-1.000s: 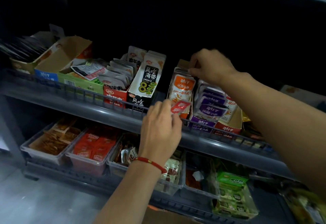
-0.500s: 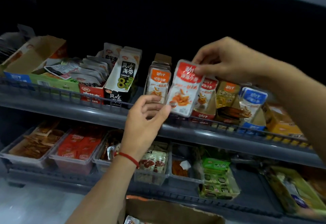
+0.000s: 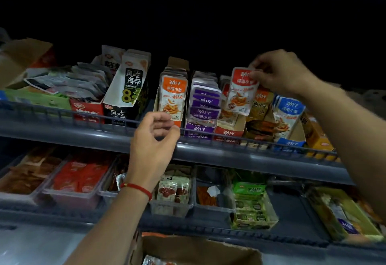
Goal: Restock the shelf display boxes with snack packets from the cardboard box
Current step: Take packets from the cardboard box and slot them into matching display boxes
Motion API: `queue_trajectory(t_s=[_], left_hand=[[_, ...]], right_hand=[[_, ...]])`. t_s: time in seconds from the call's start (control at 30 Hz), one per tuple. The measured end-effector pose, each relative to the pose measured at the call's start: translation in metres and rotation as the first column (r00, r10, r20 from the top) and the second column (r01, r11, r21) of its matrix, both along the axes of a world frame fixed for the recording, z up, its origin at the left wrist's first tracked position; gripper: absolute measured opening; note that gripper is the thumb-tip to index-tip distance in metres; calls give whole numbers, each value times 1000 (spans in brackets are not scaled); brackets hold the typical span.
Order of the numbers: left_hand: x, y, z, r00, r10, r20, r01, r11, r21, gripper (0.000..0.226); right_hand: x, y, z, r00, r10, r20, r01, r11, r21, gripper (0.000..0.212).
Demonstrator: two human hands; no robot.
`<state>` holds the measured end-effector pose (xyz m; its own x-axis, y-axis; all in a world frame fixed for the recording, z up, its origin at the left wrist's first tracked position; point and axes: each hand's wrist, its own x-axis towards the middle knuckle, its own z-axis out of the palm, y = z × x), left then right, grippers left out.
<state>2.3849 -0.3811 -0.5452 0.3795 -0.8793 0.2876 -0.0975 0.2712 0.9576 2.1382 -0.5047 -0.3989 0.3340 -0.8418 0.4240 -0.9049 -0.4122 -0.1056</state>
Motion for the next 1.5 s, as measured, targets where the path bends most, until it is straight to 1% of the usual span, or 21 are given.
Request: queue_trajectory(t_s=[0.13,0.23,0.33,0.43,0.5,0.6,0.7,0.9,1.03,1.17,1.27,1.33,1.43,1.5], left_hand=[[-2,-2,-1,1000,-7,21,7,1000,-4,23],[-1,-3,-2,1000,4,31,-3,1000,-9,23],[0,-5,-2,1000,12,13,-12,1000,3,23],[-3,-5,-2,1000,6,2,-6,1000,12,22],[-4,-4,-3,1000,1,4,-1,1000,12,22],[-4,-3,-4,1000,-2,14,2,1000,12,23],[-2,-3,-3,1000,-3,19,3,1000,13,23],[0,-3,-4,1000,0,21,0,1000,21,23],[1,-3,-5,1000,-2,22,1,1000,29,25],[0,-3,-6,1000,-4,25,3,999,40,26],[-1,-2,-7,999,-11,37,9,999,51,26],[-3,1,-10,998,-21,55,17,997,69,26],[-8,13,-18,995,-35,98,26,996,90,26],[-14,25,-29,991,-57,118,39,988,149,26]], right_hand=[[7,-17,-7,1000,15,23,-13,998,-60,33],[7,-21,-5,1000,5,10,-4,999,-52,33],[10,-22,-16,1000,26,1,-26,1000,-16,30],[14,-21,-38,998,4,-60,-4,1000,-5,26],[16,-21,-50,995,-27,-100,25,1000,-20,28],[17,-22,-54,992,-50,-114,44,998,-52,32],[19,-23,-51,984,-72,-165,59,995,-80,31],[26,-23,-51,960,-135,-245,84,975,-207,35],[29,-25,-54,949,-169,-265,102,963,-250,42],[27,-26,-55,949,-168,-266,95,959,-266,42],[24,-18,-55,957,-140,-253,59,952,-301,43],[20,-4,-56,967,-108,-232,25,942,-335,38],[7,38,-65,988,59,-142,-106,928,-356,27],[1,78,-80,980,191,-57,-199,929,-311,22]])
